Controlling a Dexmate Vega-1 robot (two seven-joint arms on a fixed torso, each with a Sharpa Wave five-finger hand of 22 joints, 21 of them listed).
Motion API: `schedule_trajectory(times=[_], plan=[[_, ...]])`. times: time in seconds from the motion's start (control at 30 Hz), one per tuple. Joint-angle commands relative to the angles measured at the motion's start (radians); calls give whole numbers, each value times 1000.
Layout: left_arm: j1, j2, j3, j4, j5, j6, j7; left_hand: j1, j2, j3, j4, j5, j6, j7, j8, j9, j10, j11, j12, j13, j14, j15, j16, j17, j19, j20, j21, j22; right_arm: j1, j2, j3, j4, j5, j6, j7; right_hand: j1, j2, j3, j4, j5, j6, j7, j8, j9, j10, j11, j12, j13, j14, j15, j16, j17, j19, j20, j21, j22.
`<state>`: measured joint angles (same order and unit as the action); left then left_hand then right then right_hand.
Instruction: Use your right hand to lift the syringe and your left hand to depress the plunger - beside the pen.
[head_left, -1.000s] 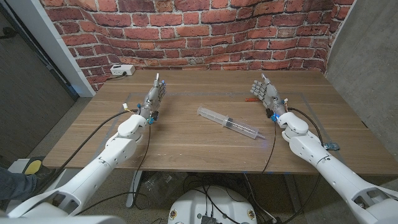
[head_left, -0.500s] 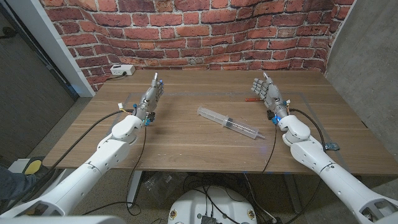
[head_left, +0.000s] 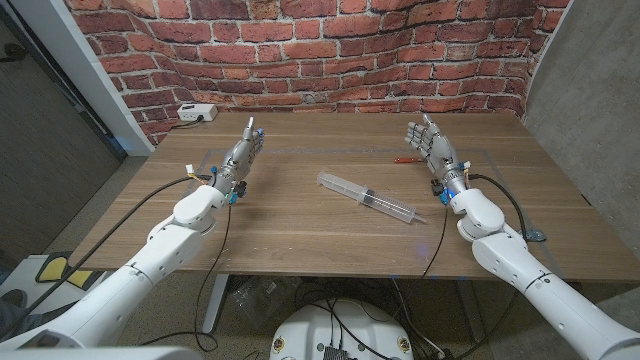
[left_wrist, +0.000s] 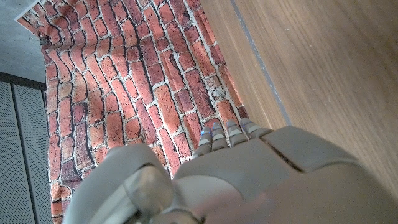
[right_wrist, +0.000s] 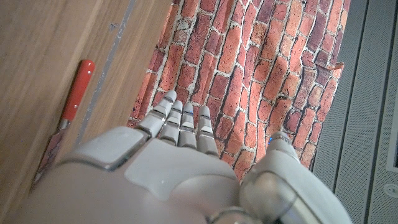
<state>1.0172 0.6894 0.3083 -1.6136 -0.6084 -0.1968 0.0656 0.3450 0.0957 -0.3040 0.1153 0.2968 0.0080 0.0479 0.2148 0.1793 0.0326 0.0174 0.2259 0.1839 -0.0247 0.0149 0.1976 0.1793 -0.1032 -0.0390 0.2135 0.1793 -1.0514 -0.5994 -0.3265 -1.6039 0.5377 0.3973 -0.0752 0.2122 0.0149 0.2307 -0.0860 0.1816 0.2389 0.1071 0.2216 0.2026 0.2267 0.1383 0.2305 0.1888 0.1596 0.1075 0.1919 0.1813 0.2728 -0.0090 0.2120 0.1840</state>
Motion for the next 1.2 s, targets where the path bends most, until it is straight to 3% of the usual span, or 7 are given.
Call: schedule_trajectory(times=[0.03,0.27,0.5,0.67,0.93,1.1,1.2], plan=[[28,27,0,-39,23,16,12,10,9,4,-2,0,19,3,9,5,27,4,9,4,19,3,9,2,9,-11,6,4,-94,-50,28,-121,-108,18,-78,12,1,3,-8,5,7,-6,3,1,22,-1,12,1,11,-4,-1,3,2,3,-2,2],[29,7,1,-13,34,-48,-6,14,11,5,-4,-2,23,2,7,5,37,2,10,4,30,3,9,2,19,-4,8,4,-146,-57,38,-167,-103,13,-86,28,9,10,-17,3,60,0,18,1,55,0,23,3,25,-9,1,2,15,1,1,2],[25,-8,-2,2,40,-84,-9,8,-3,-4,-4,-5,17,-5,1,5,30,0,3,4,22,3,2,3,0,8,0,4,-191,-64,51,-214,-198,8,-153,39,15,14,-23,2,40,-1,7,1,69,-4,26,3,37,-11,3,2,25,2,3,2],[19,-3,2,4,37,-80,-26,4,-11,-9,-3,-6,21,-5,-1,5,35,-1,2,5,29,1,2,3,24,26,9,4,-222,-66,64,-250,-270,-7,-206,40,12,11,-27,-2,94,-11,23,3,152,-24,59,11,75,-16,10,4,53,5,9,2],[30,6,-3,-6,40,-76,-21,5,-14,-10,-3,-7,34,-13,1,5,38,-4,0,5,34,-1,1,3,41,35,13,4,-266,-71,79,-304,-354,-37,-251,51,11,13,-35,-2,61,-17,5,4,116,-19,44,14,83,-21,6,3,62,13,9,2],[21,-36,-7,46,-37,-130,-96,5,-14,-11,-4,-7,40,-15,1,5,33,-6,-4,5,32,-6,-1,3,46,38,14,4,-275,-65,84,-307,-356,-38,-252,54,12,14,-37,-2,67,-27,5,2,120,-26,43,12,98,-28,10,3,66,16,10,2],[22,-39,-8,47,-25,-137,-83,6,-15,-11,-4,-7,42,-13,1,5,34,-8,-4,5,32,-6,-2,3,49,37,15,4,-286,-69,92,-323,-400,-51,-273,54,12,14,-37,-2,67,-30,5,2,122,-27,43,12,101,-30,10,3,68,17,10,3]])
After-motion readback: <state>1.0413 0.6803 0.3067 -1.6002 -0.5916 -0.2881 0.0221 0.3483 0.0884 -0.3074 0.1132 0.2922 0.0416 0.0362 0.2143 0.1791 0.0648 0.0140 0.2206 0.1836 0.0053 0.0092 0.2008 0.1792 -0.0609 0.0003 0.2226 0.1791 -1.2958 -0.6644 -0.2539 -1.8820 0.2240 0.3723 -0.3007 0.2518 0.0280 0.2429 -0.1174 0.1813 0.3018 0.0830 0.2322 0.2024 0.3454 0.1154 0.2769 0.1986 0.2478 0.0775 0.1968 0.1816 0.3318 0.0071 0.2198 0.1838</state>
